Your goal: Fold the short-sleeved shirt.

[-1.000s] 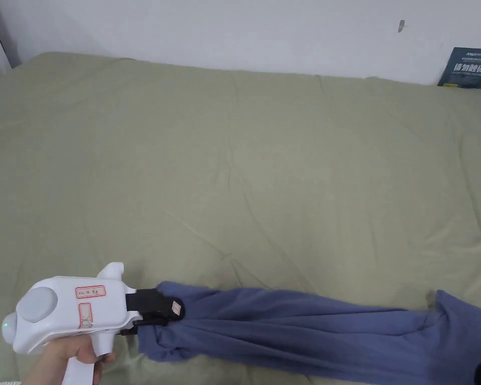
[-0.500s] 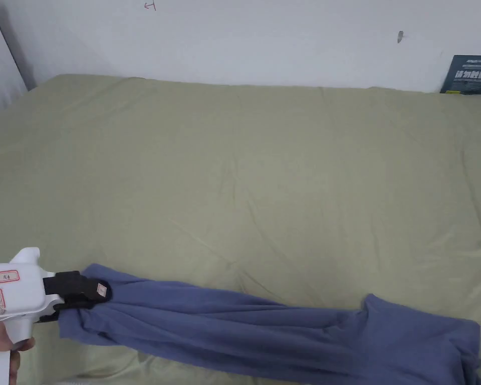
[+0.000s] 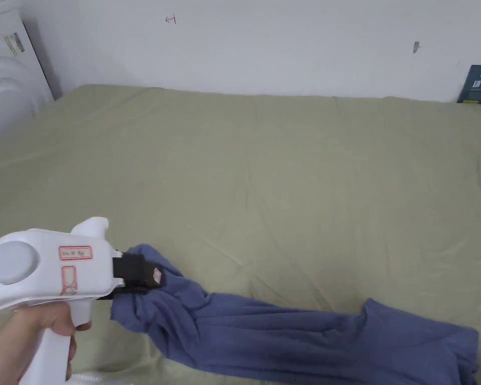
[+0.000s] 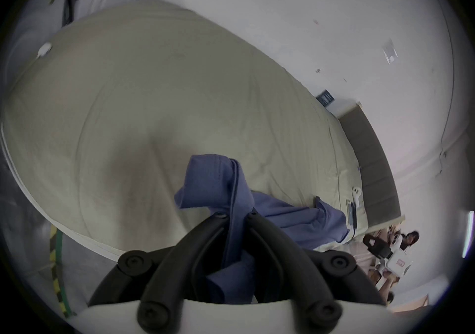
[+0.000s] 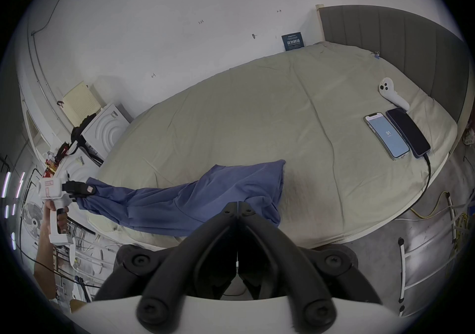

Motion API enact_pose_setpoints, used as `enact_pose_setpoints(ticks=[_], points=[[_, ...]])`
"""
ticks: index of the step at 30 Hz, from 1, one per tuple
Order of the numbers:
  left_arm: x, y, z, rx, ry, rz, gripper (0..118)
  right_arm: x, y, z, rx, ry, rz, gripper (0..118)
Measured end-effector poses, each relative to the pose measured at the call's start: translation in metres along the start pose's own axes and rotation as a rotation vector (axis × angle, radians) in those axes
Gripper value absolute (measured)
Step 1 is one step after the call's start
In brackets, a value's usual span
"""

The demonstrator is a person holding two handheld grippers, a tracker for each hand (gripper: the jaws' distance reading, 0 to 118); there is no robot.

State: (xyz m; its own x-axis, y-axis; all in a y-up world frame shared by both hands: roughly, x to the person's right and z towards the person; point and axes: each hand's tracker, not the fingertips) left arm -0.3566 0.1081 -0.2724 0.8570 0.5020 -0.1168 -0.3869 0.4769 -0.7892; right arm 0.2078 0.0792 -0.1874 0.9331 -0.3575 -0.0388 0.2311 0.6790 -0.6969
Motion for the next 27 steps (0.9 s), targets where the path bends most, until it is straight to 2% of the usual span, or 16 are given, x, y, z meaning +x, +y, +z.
enact_pose_setpoints(ticks=[5, 9, 14, 15, 16, 17, 18, 19, 20, 21, 22, 27], points=[[0.067, -0.016, -0.025, -0.047, 0.004, -0.146, 5, 0.005, -0.012, 0.005, -0.002, 0.021, -0.013, 0], [0.105, -0.029, -0.063, -0.115, -0.013, -0.189, 5, 0.014, -0.018, 0.006, -0.013, 0.024, -0.037, 0], [0.14, -0.054, -0.117, -0.209, 0.039, -0.243, 5, 0.021, -0.021, 0.013, -0.01, 0.034, -0.056, 0], [0.14, -0.057, -0.13, -0.222, 0.049, -0.254, 6, 0.022, -0.021, 0.014, -0.01, 0.034, -0.06, 0], [0.138, -0.058, -0.143, -0.238, 0.047, -0.242, 13, 0.023, -0.022, 0.014, -0.012, 0.036, -0.063, 0], [0.139, -0.061, -0.152, -0.253, 0.041, -0.233, 13, 0.025, -0.023, 0.014, -0.016, 0.037, -0.066, 0], [0.139, -0.064, -0.16, -0.266, 0.029, -0.229, 20, 0.025, -0.023, 0.013, -0.021, 0.033, -0.069, 0], [0.141, -0.066, -0.166, -0.29, 0.003, -0.239, 53, 0.026, -0.024, 0.013, -0.027, 0.028, -0.072, 0], [0.141, -0.07, -0.172, -0.317, -0.028, -0.233, 102, 0.026, -0.024, 0.012, -0.033, 0.026, -0.074, 0], [0.146, -0.074, -0.17, -0.233, -0.093, -0.212, 118, 0.027, -0.025, 0.011, -0.036, 0.026, -0.076, 0], [0.147, -0.075, -0.166, -0.249, -0.066, -0.212, 112, 0.027, -0.025, 0.01, -0.039, 0.025, -0.079, 0], [0.129, -0.058, -0.135, -0.202, -0.102, -0.176, 112, 0.023, -0.025, 0.004, -0.049, 0.031, -0.079, 0]])
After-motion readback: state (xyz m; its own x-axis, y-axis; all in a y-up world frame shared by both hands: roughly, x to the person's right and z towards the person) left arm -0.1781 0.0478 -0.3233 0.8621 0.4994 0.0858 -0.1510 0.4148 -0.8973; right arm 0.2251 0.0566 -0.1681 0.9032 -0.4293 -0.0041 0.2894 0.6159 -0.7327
